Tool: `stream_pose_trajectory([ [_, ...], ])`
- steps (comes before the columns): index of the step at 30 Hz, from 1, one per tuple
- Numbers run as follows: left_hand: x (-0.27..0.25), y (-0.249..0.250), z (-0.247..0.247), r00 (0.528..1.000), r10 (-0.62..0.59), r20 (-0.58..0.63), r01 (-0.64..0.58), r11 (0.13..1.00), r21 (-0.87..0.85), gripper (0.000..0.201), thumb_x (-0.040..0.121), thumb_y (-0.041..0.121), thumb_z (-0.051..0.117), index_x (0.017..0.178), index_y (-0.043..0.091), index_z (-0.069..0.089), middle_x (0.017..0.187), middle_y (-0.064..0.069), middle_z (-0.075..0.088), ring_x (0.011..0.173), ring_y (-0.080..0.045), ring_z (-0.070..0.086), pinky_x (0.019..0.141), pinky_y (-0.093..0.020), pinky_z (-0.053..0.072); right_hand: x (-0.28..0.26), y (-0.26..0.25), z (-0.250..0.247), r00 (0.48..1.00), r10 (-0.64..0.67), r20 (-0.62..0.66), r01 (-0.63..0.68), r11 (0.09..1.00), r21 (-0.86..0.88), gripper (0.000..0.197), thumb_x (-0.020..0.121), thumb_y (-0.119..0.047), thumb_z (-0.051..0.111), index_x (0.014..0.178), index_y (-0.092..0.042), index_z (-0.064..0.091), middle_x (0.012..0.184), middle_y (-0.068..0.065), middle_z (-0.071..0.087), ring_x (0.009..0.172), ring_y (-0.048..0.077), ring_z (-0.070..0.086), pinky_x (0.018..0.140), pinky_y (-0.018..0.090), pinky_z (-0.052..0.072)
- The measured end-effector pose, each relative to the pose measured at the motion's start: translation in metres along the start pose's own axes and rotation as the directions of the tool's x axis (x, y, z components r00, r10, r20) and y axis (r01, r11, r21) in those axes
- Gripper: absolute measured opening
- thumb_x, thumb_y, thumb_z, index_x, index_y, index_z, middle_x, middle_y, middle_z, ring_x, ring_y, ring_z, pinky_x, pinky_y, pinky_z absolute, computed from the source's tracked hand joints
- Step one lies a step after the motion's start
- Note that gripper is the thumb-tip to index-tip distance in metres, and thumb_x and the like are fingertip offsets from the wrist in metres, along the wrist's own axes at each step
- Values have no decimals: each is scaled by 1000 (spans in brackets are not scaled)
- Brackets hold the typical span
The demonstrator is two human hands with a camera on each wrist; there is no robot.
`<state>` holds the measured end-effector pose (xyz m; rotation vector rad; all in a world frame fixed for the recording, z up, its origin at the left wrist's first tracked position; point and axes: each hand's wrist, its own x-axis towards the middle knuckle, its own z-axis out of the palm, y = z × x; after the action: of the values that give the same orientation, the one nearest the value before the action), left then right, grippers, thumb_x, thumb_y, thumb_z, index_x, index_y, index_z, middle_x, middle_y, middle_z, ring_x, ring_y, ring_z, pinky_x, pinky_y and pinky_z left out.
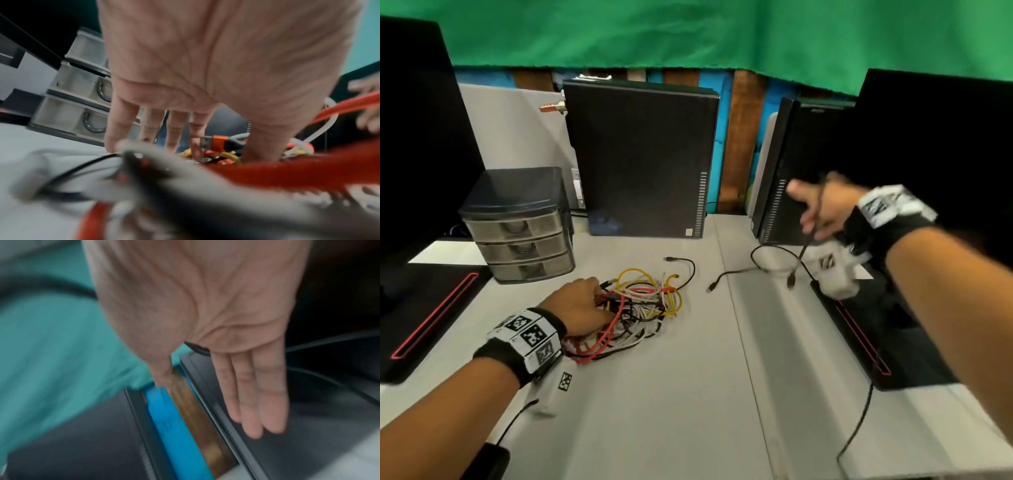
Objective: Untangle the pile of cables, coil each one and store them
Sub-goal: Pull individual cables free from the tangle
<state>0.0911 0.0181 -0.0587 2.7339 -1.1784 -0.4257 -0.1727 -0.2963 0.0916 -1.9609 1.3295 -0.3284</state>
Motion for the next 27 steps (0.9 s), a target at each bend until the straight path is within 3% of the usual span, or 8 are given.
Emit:
stream_pose_trajectory([
  [4,-1,-1,0,999,12,-40,-17,991,-130,29,80,40,73,107,31,66,112,1,66,103,-20,61,89,-31,50,-4,62,92,947,186,263,-80,927,-367,69,82,-62,69,125,-12,50,104,12,72,88,30,74,83,44,61],
  [9,-12,1,-9,981,22,-192,-70,967,-244,29,86,31,68,114,28,59,121,-2,61,110,-22,57,88,-32,46,-58,60,123,957,-25,290,252,571,-782,99,97,-43,58,157,-3,-10,145,17,50,125,29,57,92,31,47],
  [12,-22,19,-12,963,87,-256,-150,959,-240,55,74,59,75,115,30,53,119,3,56,111,-19,55,93,-36,48,-92,52,113,918,-49,394,371,453,-810,86,96,-54,53,156,-4,15,131,8,57,114,23,60,87,29,48],
  [15,-24,36,0,993,120,2,-119,986,-118,111,54,74,80,145,35,31,139,0,45,130,-23,47,108,-40,42,-122,54,105,853,53,519,481,306,-822,59,91,-66,53,120,-15,57,96,-3,57,89,16,58,87,33,54],
  [18,-18,42,13,988,103,111,-114,989,98,125,56,59,85,155,33,13,152,-9,33,138,-31,40,110,-41,41,-150,56,105,669,248,701,519,518,-679,53,85,-70,60,90,-17,65,77,-6,64,71,12,62,79,33,56],
  [20,-15,44,17,991,121,55,-128,977,172,105,63,46,81,152,30,27,140,-10,44,126,-32,52,100,-39,50,-167,50,101,574,184,798,524,667,-530,52,87,-68,60,111,-23,69,88,-8,71,76,7,66,81,27,55],
  [23,-15,44,14,985,162,-66,-151,976,155,68,74,37,74,136,27,49,121,-8,58,114,-31,59,90,-35,51,-180,38,93,603,-119,789,632,675,-381,61,90,-67,56,138,-29,54,115,-10,71,102,2,65,94,22,51],
  [27,-18,37,-9,968,153,-199,-219,902,-371,17,76,24,76,87,26,64,86,1,69,86,-25,65,76,-34,53,-174,39,93,694,-430,577,596,792,-128,43,91,-57,61,128,-36,61,102,-11,71,89,-3,64,84,18,52],
])
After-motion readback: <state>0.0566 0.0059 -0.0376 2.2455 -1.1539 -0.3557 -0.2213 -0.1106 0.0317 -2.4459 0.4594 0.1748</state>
